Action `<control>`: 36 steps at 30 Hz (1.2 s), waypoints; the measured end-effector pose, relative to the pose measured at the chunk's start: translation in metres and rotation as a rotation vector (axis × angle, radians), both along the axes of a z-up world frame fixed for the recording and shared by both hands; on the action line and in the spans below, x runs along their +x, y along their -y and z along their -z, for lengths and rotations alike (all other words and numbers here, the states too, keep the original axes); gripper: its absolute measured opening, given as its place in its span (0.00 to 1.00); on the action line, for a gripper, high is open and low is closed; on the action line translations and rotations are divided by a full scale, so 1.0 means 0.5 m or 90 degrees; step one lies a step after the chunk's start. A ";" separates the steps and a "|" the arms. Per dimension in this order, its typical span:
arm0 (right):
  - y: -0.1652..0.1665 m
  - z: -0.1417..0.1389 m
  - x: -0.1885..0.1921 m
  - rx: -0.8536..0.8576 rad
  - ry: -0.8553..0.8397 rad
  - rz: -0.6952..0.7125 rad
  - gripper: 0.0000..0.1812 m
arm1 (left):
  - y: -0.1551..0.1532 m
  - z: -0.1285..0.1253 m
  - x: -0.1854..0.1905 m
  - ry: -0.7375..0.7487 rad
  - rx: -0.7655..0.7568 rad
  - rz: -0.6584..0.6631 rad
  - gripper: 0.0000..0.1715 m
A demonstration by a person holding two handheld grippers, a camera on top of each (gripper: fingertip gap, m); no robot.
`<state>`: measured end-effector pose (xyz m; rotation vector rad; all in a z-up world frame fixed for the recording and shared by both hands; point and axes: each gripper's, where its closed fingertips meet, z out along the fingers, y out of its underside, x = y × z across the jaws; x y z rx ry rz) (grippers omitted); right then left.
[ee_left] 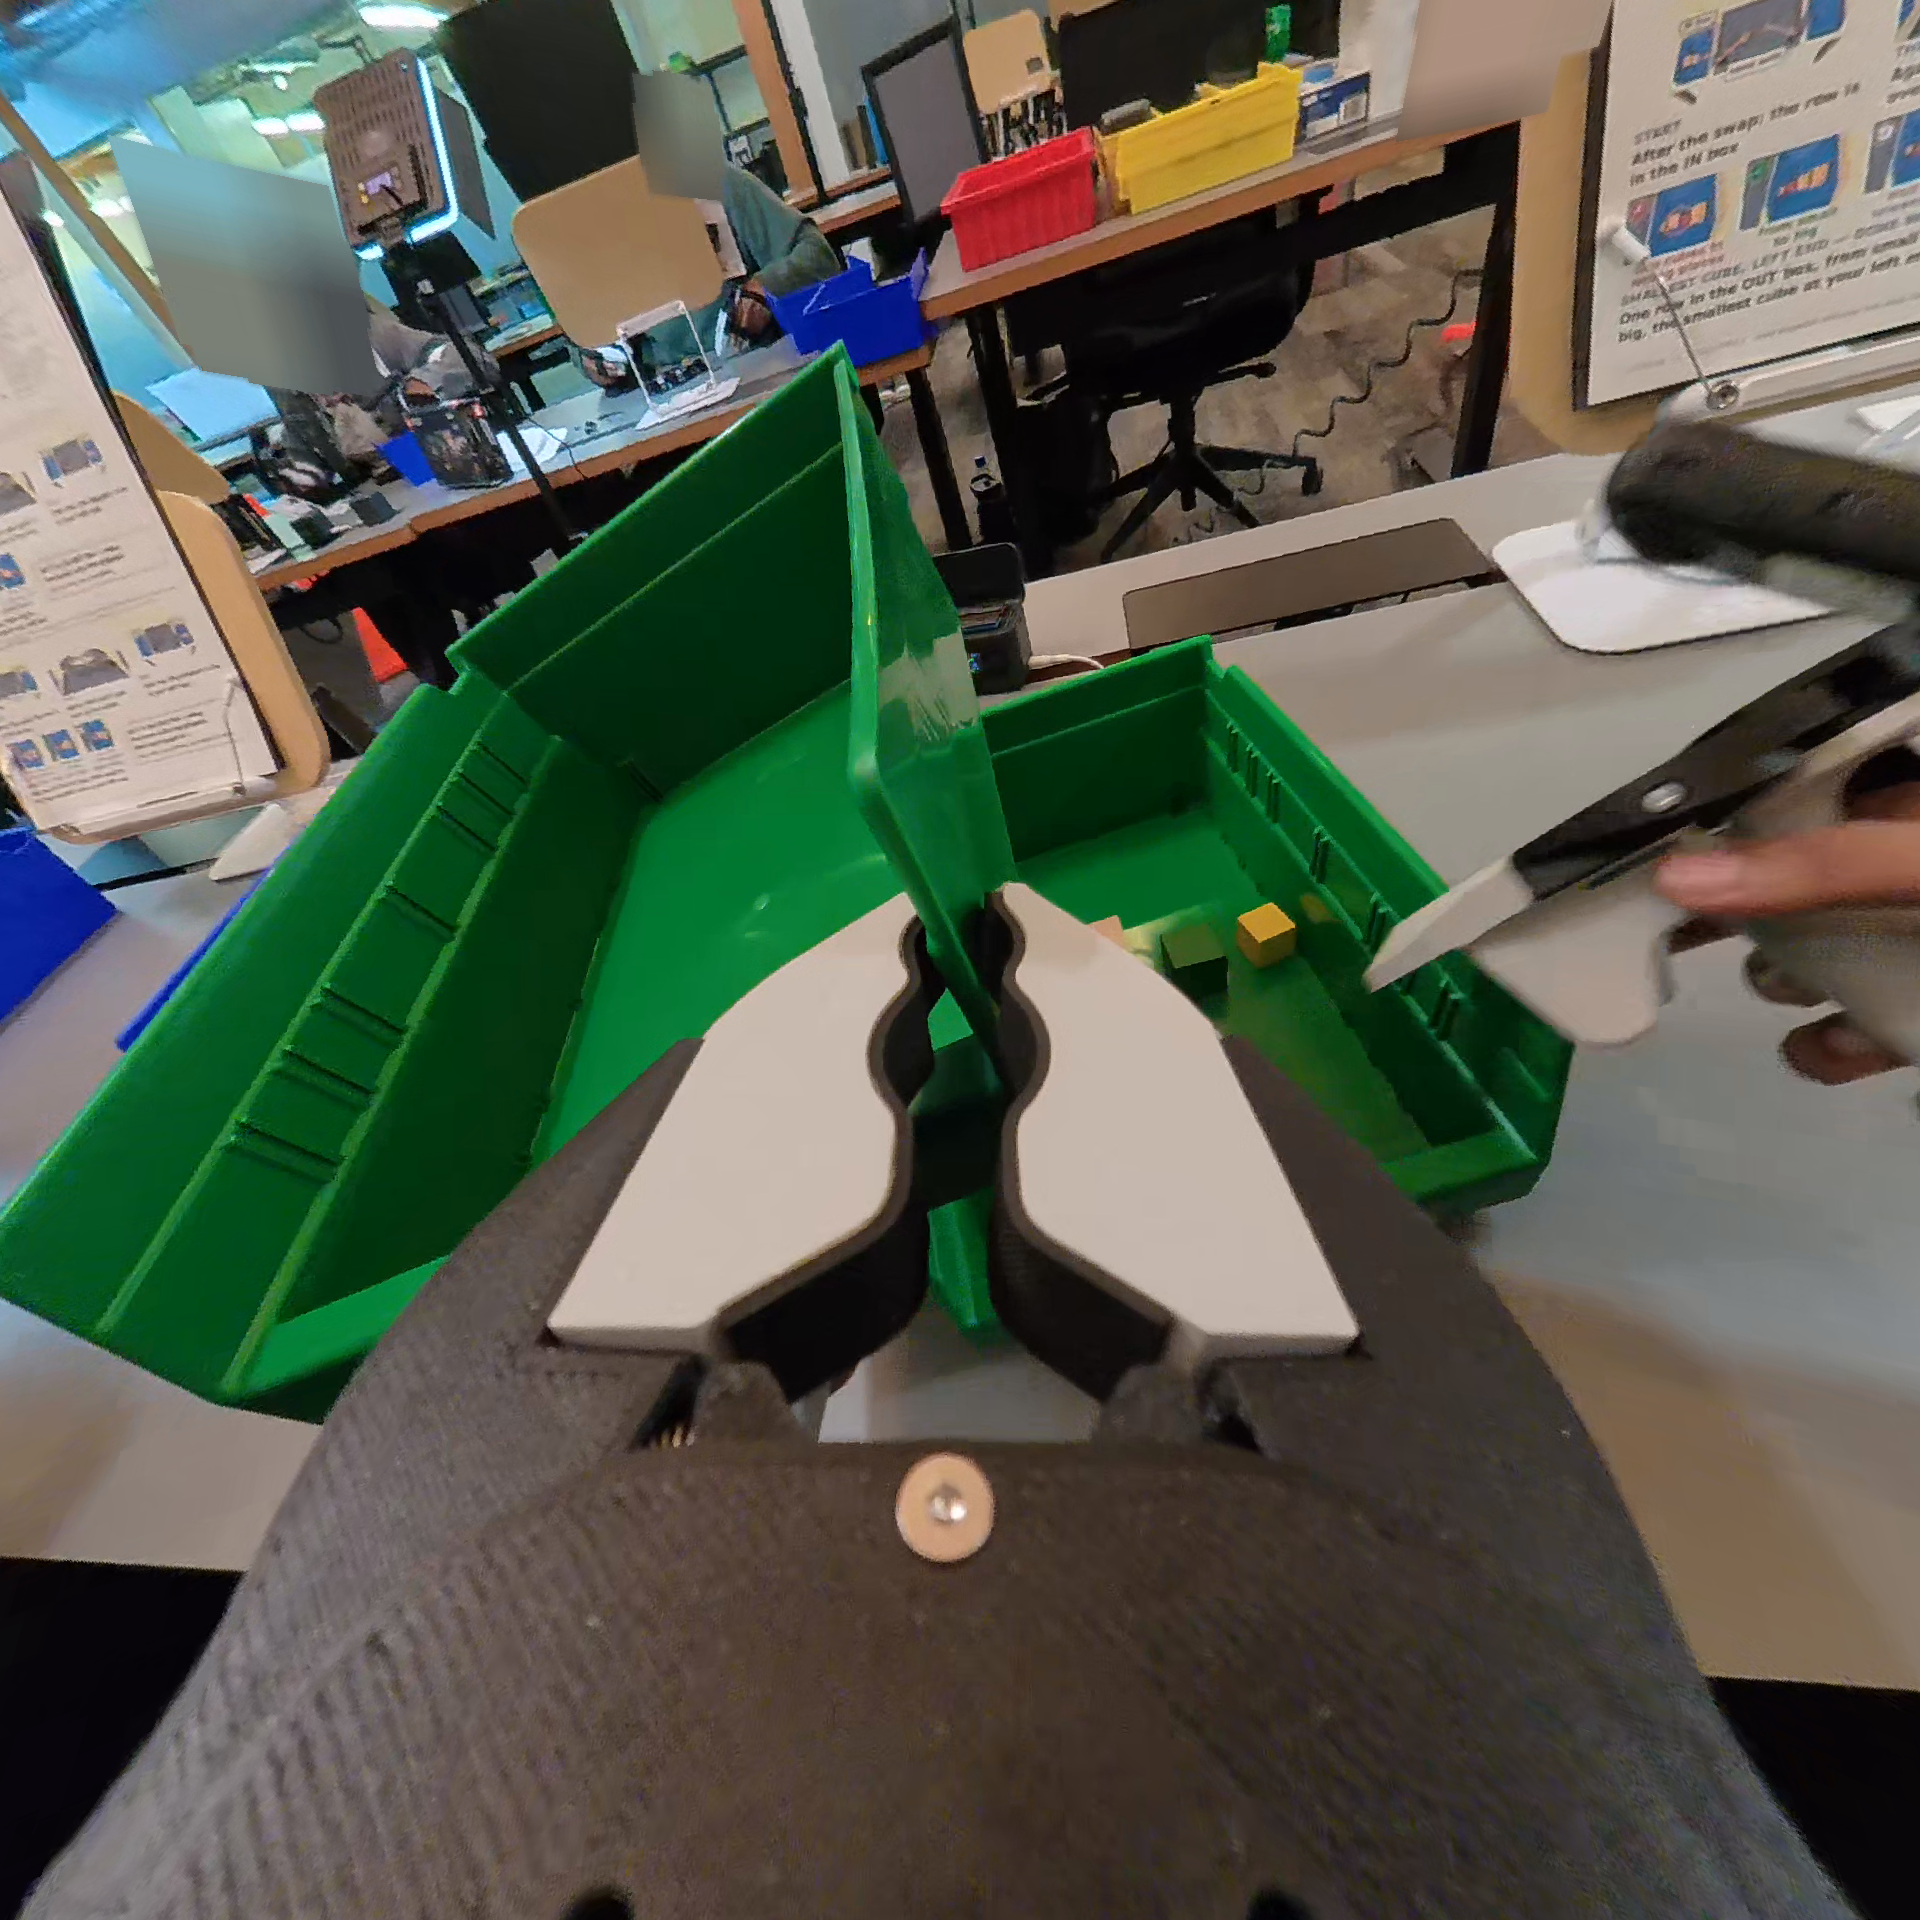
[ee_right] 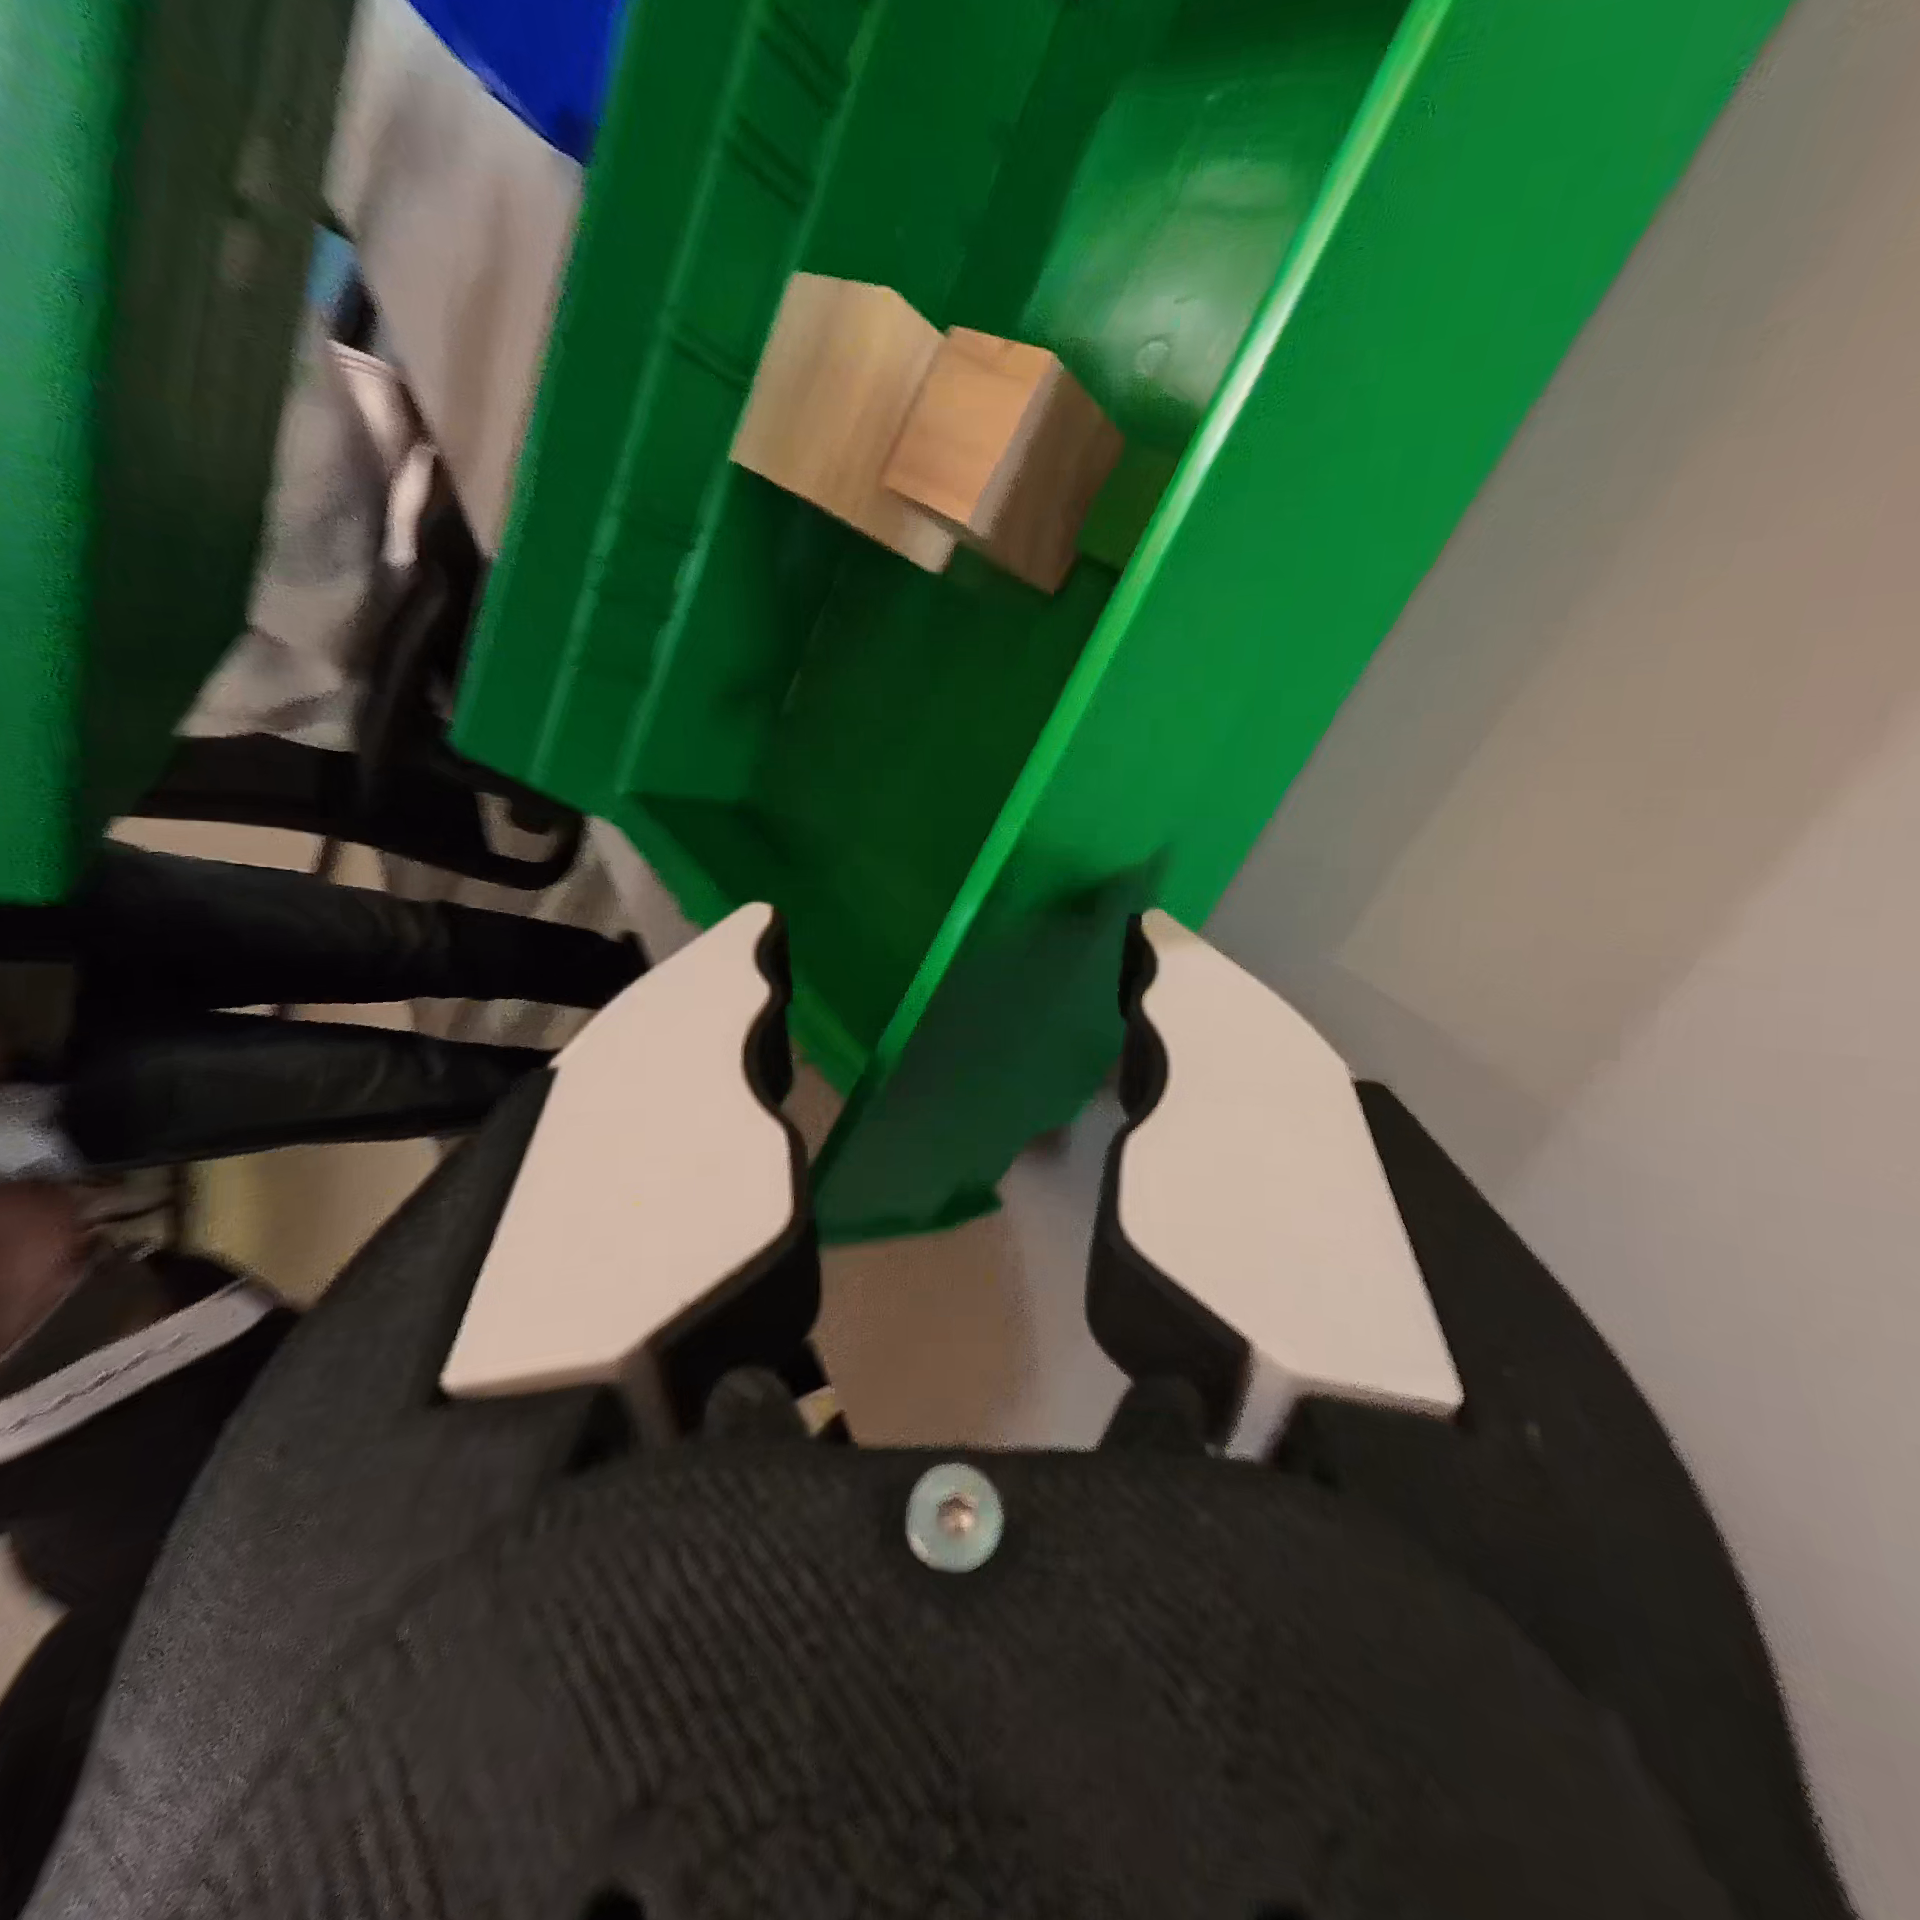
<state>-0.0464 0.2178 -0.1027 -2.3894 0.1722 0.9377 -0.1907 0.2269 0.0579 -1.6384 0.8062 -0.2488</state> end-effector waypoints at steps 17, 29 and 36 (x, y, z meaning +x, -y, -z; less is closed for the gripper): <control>0.422 -0.137 0.338 0.219 -0.088 0.219 0.32 | 0.322 -0.088 0.315 -0.036 0.085 0.274 0.04; 0.731 -0.147 0.540 0.310 0.146 0.485 0.33 | 0.615 0.047 0.611 -0.030 0.002 0.503 0.05; 0.856 -0.125 0.626 0.300 0.254 0.635 0.32 | 0.675 0.156 0.796 -0.069 -0.015 0.547 0.04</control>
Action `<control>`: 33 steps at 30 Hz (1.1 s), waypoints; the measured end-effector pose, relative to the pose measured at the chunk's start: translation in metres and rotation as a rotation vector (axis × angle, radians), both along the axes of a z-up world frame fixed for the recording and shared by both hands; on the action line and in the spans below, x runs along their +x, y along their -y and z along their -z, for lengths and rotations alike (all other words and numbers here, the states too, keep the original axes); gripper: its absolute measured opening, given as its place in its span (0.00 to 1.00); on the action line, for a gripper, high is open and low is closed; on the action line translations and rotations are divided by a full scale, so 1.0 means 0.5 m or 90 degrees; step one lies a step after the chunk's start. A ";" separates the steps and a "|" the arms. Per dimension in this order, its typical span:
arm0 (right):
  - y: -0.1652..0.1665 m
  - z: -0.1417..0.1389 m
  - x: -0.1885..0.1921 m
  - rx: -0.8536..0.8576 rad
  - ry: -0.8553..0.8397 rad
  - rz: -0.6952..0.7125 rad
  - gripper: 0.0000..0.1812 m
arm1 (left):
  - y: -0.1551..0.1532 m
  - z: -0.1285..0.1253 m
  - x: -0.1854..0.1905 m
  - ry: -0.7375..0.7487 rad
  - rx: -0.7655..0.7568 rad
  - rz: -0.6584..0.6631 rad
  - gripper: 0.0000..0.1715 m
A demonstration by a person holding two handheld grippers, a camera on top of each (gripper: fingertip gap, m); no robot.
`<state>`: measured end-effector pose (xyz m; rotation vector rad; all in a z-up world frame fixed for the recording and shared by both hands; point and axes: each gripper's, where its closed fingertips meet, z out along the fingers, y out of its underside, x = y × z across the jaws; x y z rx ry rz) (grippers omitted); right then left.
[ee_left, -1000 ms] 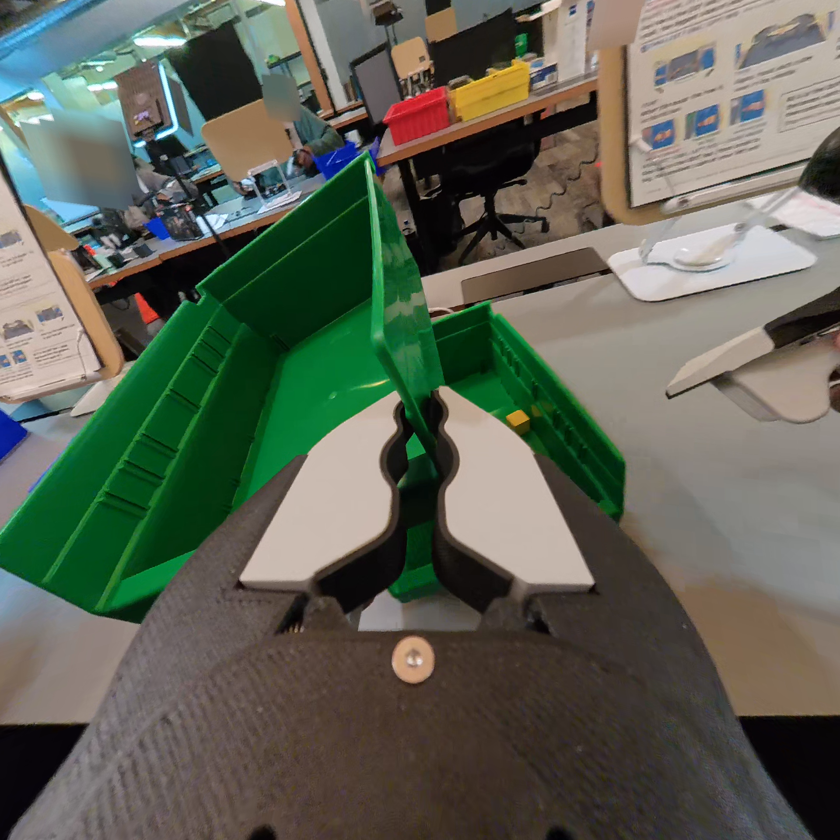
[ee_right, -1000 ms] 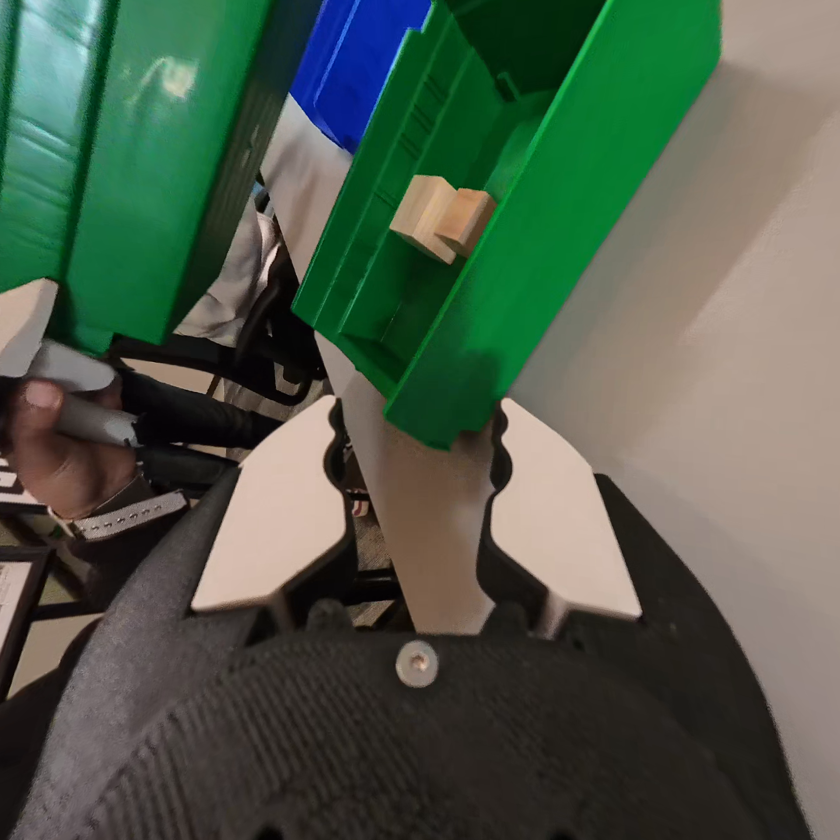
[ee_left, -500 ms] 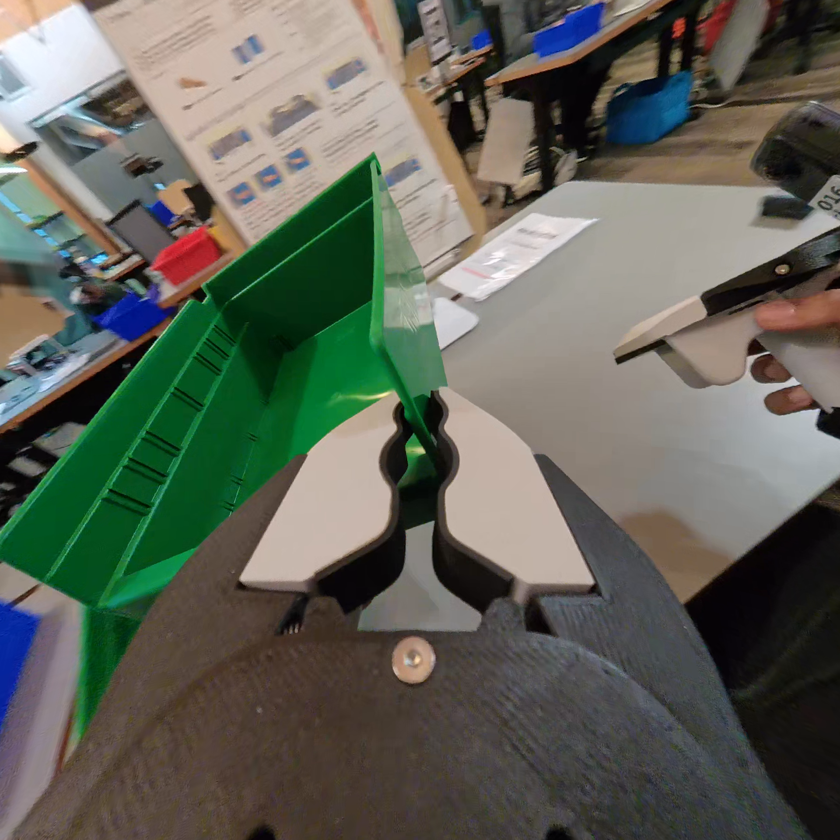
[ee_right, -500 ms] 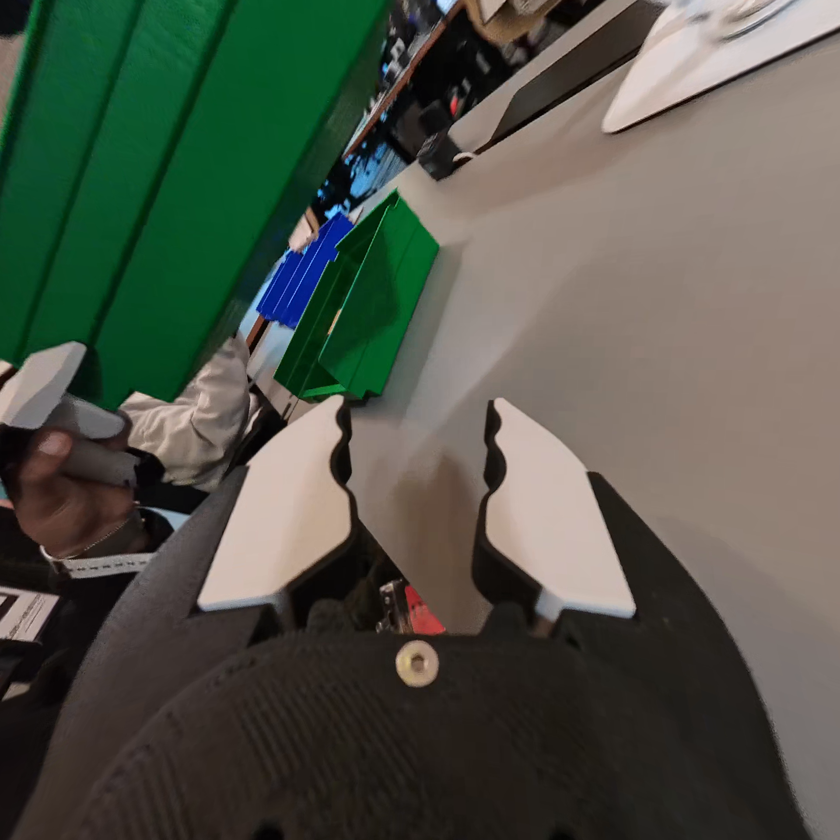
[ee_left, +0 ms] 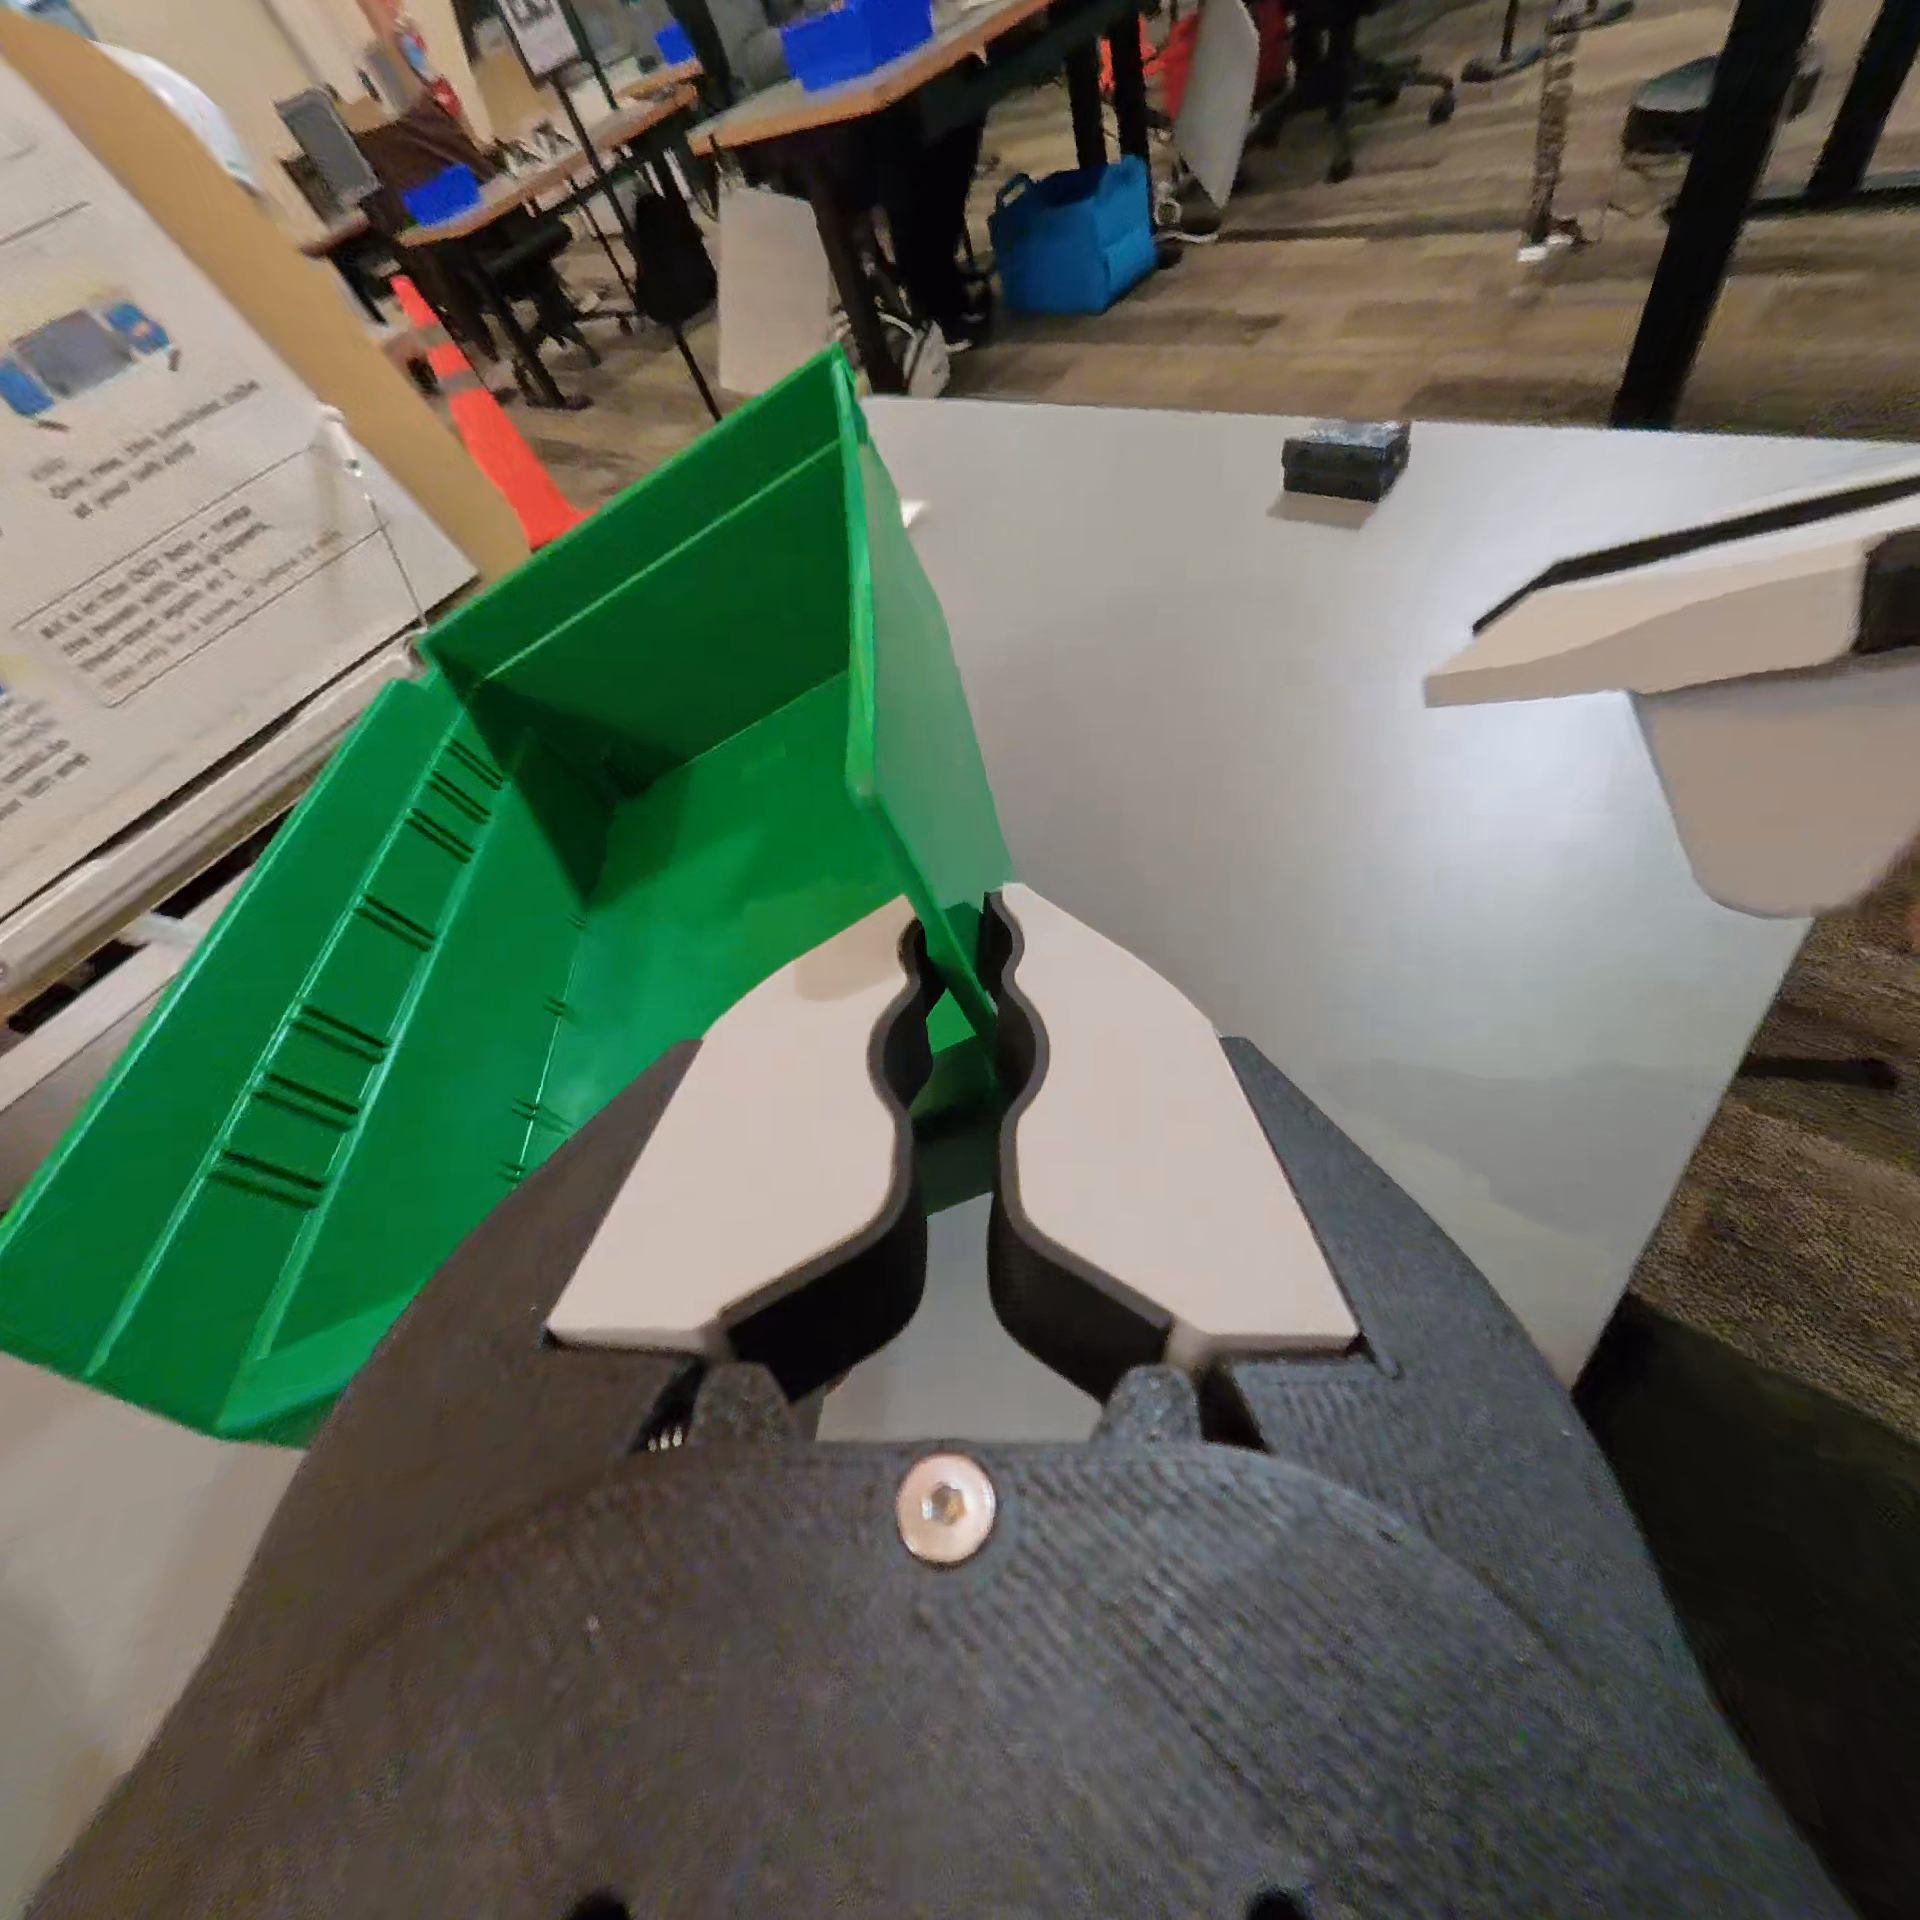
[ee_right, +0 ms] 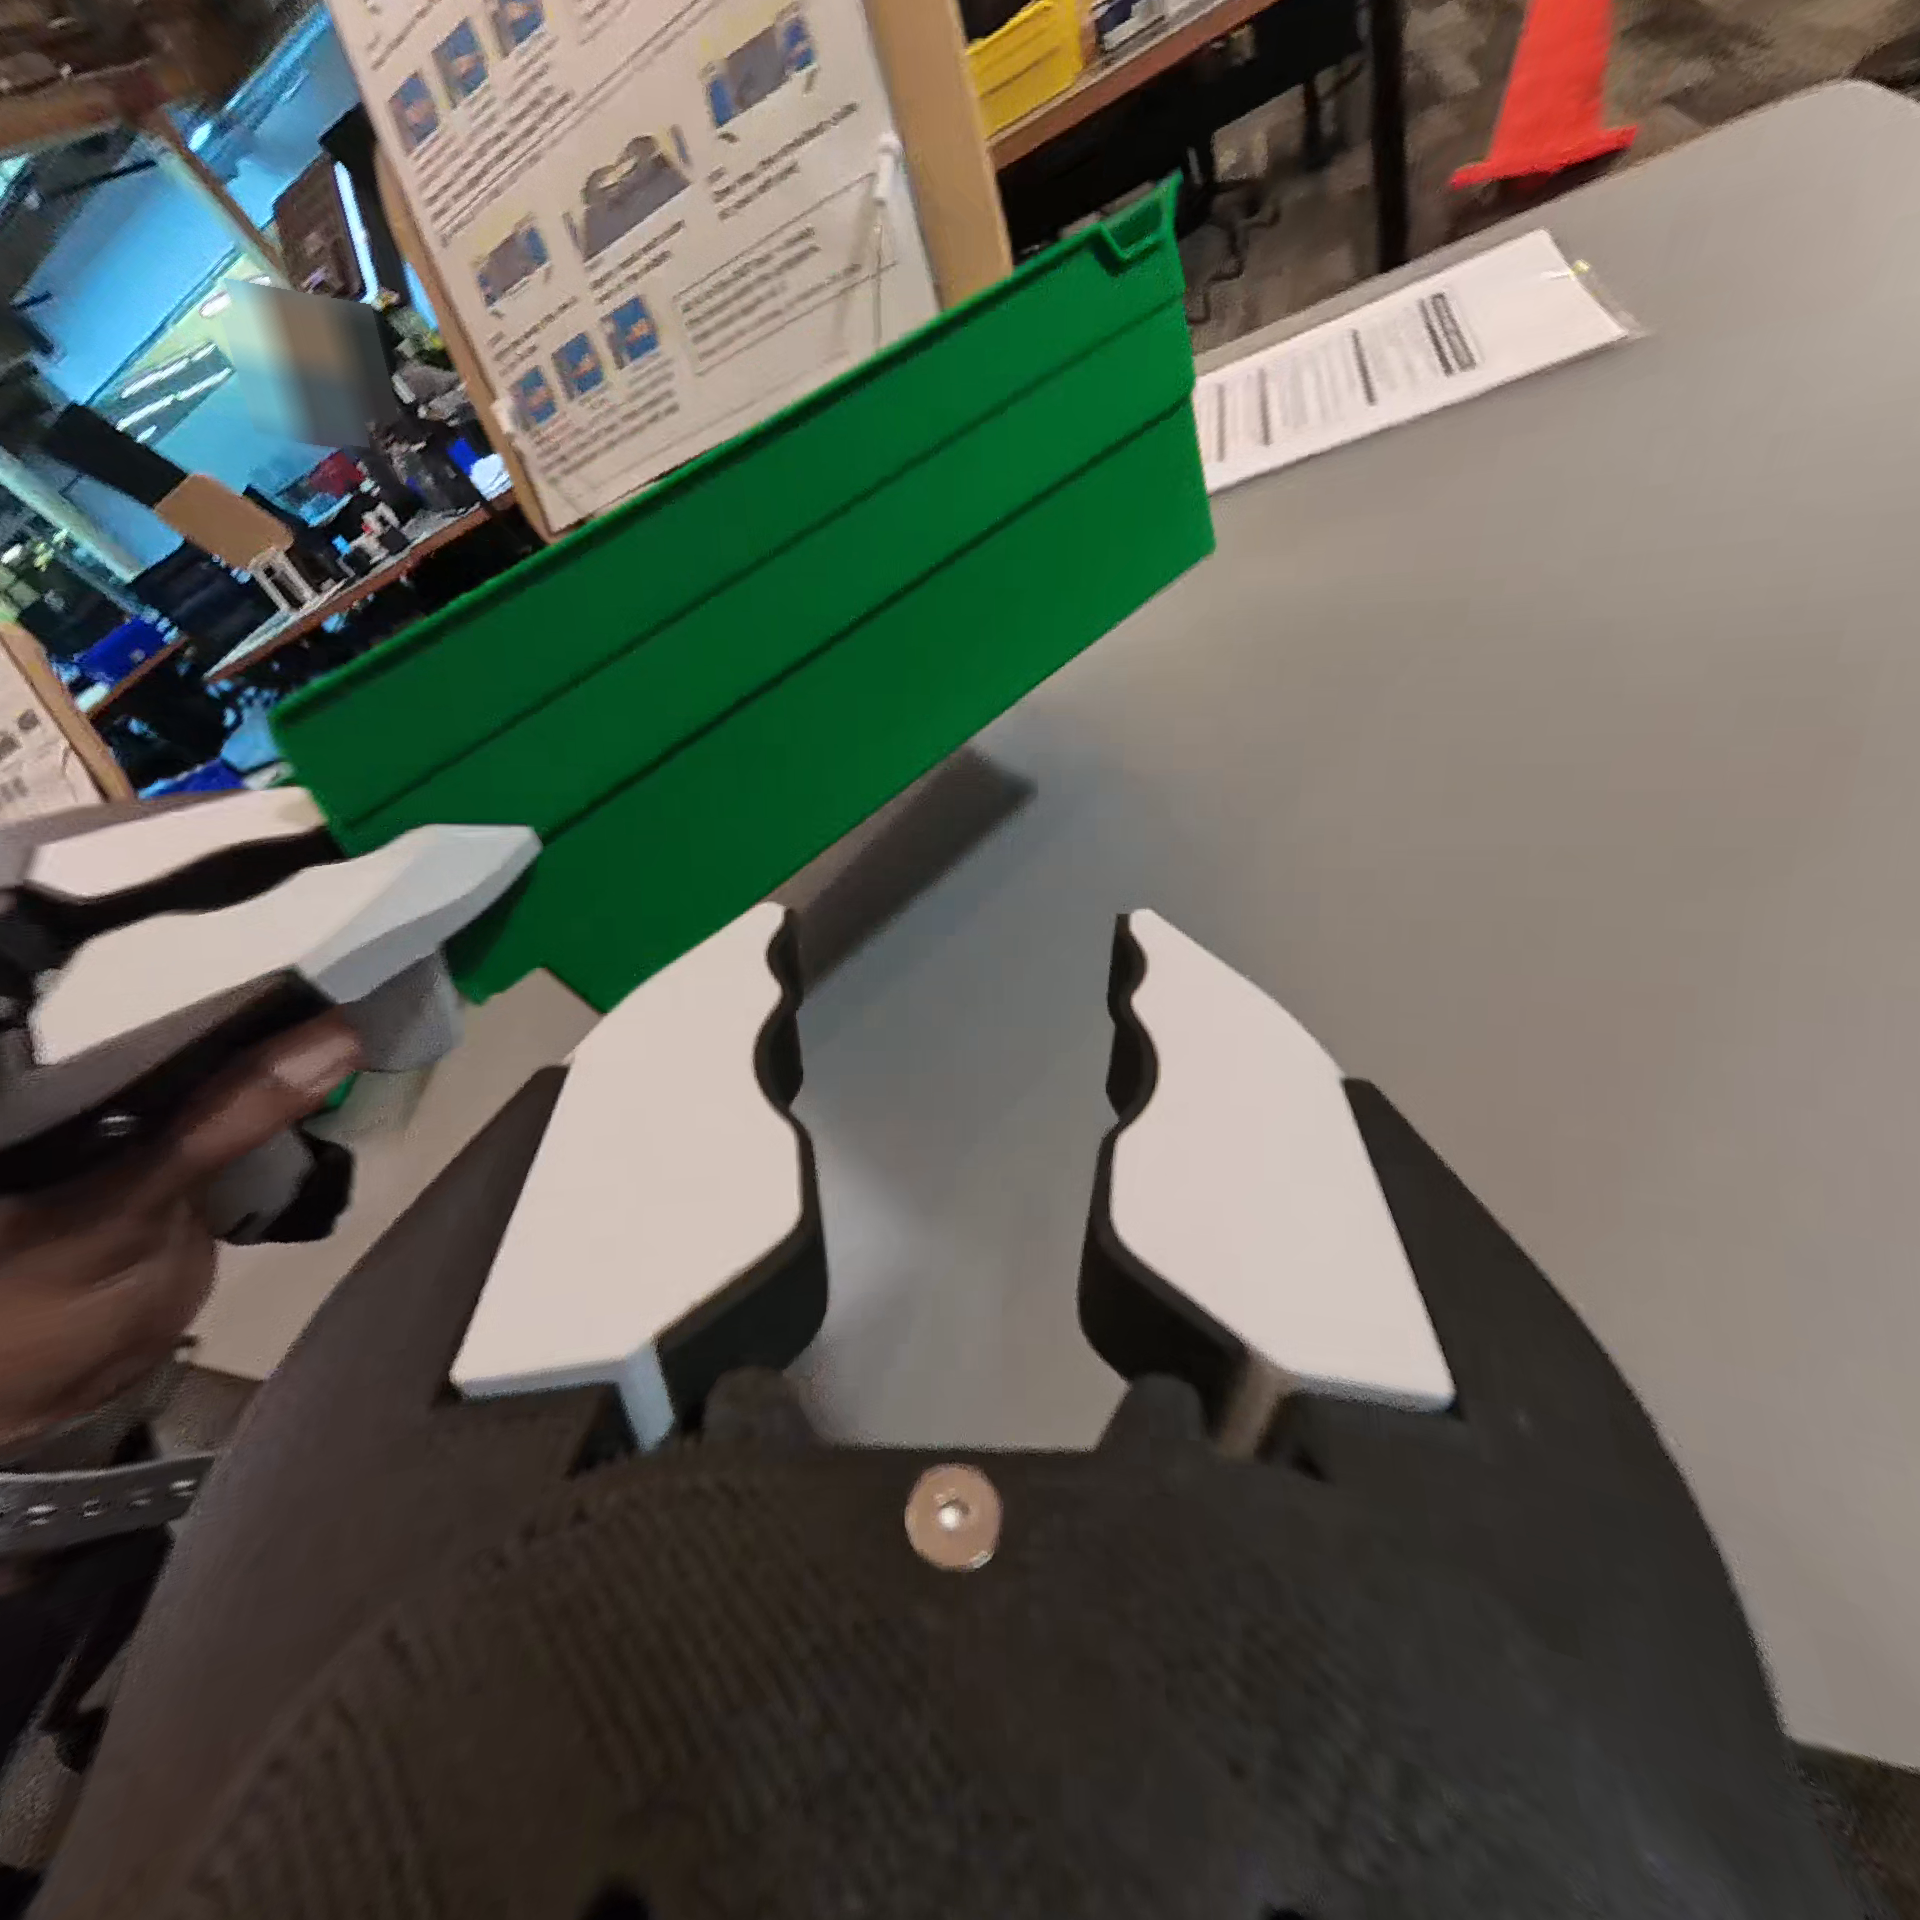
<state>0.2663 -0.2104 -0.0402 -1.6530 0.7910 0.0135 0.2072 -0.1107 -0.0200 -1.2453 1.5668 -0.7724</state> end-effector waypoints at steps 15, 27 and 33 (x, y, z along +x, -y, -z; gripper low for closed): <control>0.086 0.043 0.043 0.017 -0.052 0.082 0.32 | 0.089 0.075 0.093 0.008 0.016 0.023 0.05; 0.102 0.093 0.080 0.016 -0.108 0.101 0.32 | 0.195 0.159 0.135 -0.017 0.098 0.058 0.06; 0.102 0.106 0.086 -0.001 -0.103 0.107 0.32 | 0.231 0.141 0.135 0.005 0.073 0.093 0.08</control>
